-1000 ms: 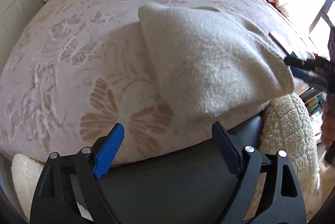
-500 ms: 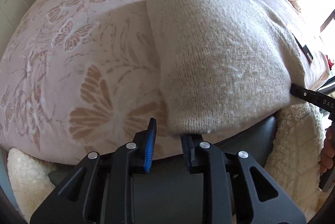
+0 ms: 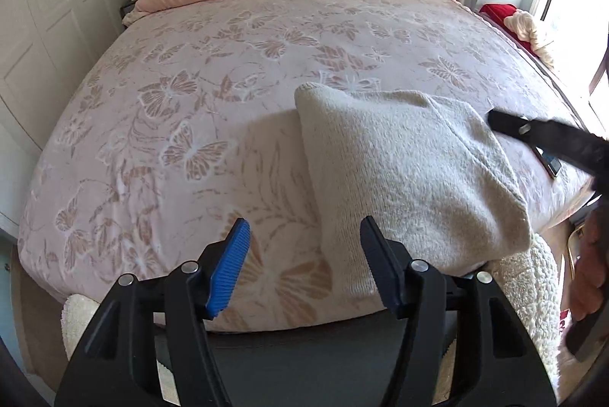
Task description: Fold small clothes
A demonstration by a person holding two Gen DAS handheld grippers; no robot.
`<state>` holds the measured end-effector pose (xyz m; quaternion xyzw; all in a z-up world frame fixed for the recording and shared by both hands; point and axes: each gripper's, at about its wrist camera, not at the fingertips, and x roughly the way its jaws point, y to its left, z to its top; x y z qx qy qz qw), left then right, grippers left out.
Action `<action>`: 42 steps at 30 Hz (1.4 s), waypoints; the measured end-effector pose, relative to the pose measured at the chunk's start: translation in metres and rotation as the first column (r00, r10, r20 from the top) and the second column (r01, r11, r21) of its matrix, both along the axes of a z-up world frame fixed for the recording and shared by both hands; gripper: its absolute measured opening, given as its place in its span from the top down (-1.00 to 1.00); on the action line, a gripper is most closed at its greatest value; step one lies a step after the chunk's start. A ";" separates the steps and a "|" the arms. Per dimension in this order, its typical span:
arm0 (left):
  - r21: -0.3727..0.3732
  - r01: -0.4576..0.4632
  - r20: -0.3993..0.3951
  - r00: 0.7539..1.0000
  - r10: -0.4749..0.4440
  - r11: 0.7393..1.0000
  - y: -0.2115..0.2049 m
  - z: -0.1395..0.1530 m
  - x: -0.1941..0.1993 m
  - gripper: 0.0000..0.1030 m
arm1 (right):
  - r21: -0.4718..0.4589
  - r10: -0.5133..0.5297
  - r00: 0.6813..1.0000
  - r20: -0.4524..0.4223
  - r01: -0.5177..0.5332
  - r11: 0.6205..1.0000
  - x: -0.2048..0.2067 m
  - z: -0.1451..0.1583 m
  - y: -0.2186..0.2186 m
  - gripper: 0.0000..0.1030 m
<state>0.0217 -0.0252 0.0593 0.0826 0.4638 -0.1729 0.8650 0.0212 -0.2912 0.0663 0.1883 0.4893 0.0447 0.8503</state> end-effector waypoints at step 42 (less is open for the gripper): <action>0.101 0.040 -0.122 0.992 -0.028 0.994 -0.062 -0.049 0.006 -0.48 | 0.010 -0.249 0.968 -0.034 0.250 0.968 -0.050 -0.029 -0.097 0.49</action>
